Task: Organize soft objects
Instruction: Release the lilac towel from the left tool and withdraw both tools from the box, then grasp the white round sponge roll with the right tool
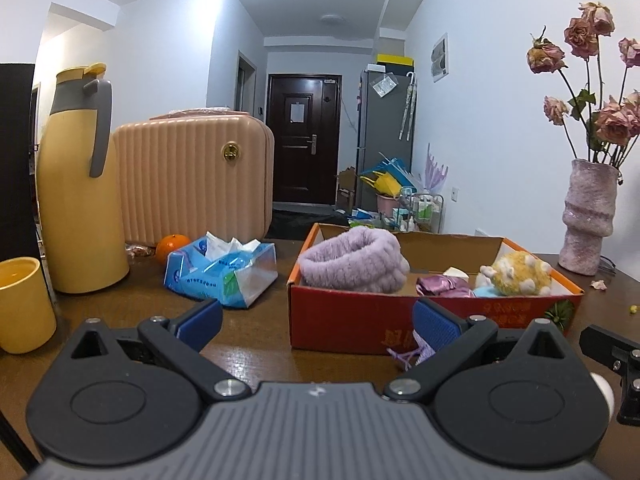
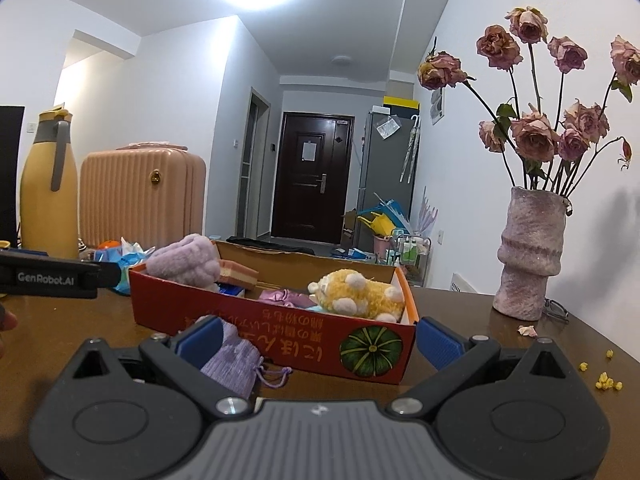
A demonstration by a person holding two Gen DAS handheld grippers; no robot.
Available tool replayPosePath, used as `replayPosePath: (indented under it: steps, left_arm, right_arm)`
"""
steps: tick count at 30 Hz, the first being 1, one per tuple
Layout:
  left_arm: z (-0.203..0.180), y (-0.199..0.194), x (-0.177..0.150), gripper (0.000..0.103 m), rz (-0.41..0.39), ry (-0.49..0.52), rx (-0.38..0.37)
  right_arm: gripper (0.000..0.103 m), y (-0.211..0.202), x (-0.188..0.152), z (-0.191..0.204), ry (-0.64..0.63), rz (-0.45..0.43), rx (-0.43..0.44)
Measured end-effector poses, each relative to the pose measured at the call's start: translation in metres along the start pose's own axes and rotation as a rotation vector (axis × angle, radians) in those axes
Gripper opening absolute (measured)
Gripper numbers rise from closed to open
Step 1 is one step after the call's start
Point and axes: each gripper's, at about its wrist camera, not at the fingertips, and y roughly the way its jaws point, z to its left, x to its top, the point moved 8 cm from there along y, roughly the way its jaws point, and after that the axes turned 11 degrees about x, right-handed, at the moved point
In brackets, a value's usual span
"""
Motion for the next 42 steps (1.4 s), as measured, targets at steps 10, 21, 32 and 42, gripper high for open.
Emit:
replayPosePath:
  steps: [10, 21, 32, 42]
  left_arm:
    - [0.003, -0.007, -0.007, 0.103, 0.025, 0.002, -0.032]
    - [0.002, -0.006, -0.010, 0.103, 0.044, 0.018, -0.050]
    - [0.008, 0.002, -0.017, 0.103, 0.088, 0.027, -0.050]
    - [0.005, 0.003, -0.022, 0.103, 0.102, 0.041, -0.048]
  right_arm:
    - [0.103, -0.003, -0.004, 0.001, 0.005, 0.012, 0.007]
    - [0.103, 0.002, -0.009, 0.003, 0.009, 0.043, 0.018]
    - [0.089, 0.027, -0.041, 0.003, 0.087, 0.262, 0.059]
    - [0.029, 0.033, -0.051, 0.004, 0.142, 0.324, 0.111]
